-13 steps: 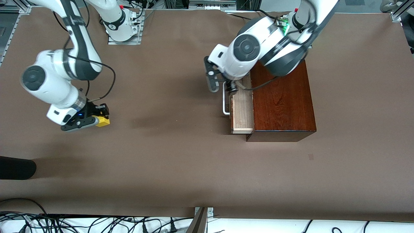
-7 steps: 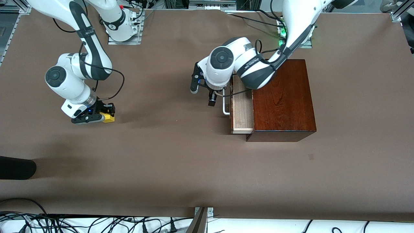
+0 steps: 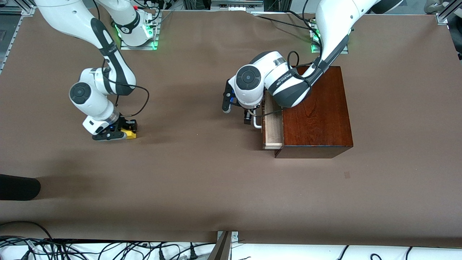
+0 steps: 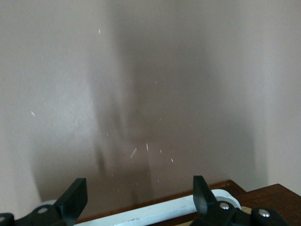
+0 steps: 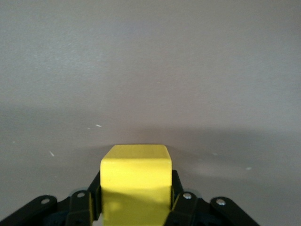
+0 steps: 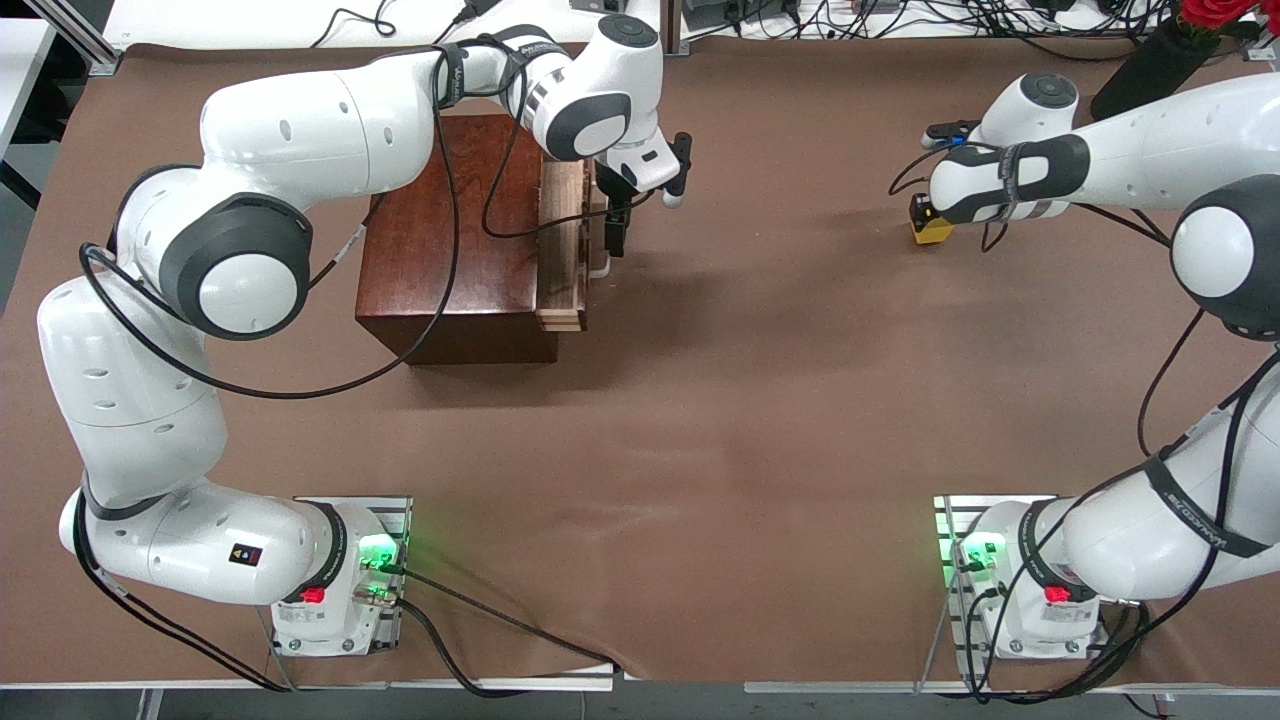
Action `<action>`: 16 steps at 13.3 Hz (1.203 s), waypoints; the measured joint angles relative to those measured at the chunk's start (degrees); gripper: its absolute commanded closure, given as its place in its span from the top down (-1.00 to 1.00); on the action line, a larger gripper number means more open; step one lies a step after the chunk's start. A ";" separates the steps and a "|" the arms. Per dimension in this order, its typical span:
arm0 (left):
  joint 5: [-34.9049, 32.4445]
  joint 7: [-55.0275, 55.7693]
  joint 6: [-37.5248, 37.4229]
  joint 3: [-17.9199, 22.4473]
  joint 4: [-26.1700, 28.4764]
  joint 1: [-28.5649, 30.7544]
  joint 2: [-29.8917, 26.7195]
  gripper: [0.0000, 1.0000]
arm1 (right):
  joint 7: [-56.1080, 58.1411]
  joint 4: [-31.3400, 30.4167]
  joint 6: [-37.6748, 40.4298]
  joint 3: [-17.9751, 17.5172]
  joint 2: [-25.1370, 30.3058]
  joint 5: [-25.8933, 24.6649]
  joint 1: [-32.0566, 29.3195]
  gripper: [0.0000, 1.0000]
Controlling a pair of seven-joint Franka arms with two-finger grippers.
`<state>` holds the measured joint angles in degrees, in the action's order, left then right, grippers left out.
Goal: Open drawer, take yellow block, close drawer
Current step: 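Push the drawer shut with the left gripper while the right gripper lowers the cube, then open the right gripper to release the cube and withdraw both grippers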
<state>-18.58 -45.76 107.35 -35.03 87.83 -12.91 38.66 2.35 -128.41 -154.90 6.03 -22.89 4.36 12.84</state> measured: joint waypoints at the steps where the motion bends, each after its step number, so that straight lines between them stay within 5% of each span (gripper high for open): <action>1: 0.00 0.00 -1.67 0.43 -0.17 0.21 -0.02 1.00 | -0.20 0.00 -0.07 -0.23 -0.01 0.00 -0.02 -1.00; 2: 0.00 0.00 -3.28 0.76 -0.30 0.51 -0.03 1.00 | -0.25 0.00 -0.08 -0.28 -0.01 0.00 -0.02 -1.00; 3: -0.10 -0.02 -4.96 1.16 -0.42 0.74 -0.10 1.00 | -0.26 0.00 -0.08 -0.28 -0.01 0.01 -0.02 -0.12; 4: -0.68 -0.04 -6.70 1.51 -0.48 0.92 -0.28 1.00 | -0.26 0.00 -0.08 -0.29 -0.01 0.01 -0.03 0.99; 10: -1.52 0.67 -8.35 1.77 -0.65 1.00 -0.75 1.00 | 0.76 2.42 3.31 -0.60 4.58 0.01 -0.03 1.00; 16: 12.72 12.44 -14.76 1.79 -2.38 3.20 -12.02 1.00 | 1.82 14.78 31.87 -0.59 17.99 0.00 -0.56 1.00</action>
<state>-5.85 -33.32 92.59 -33.23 85.45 -9.71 26.64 4.16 -113.62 -123.03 5.44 -4.90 4.35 12.28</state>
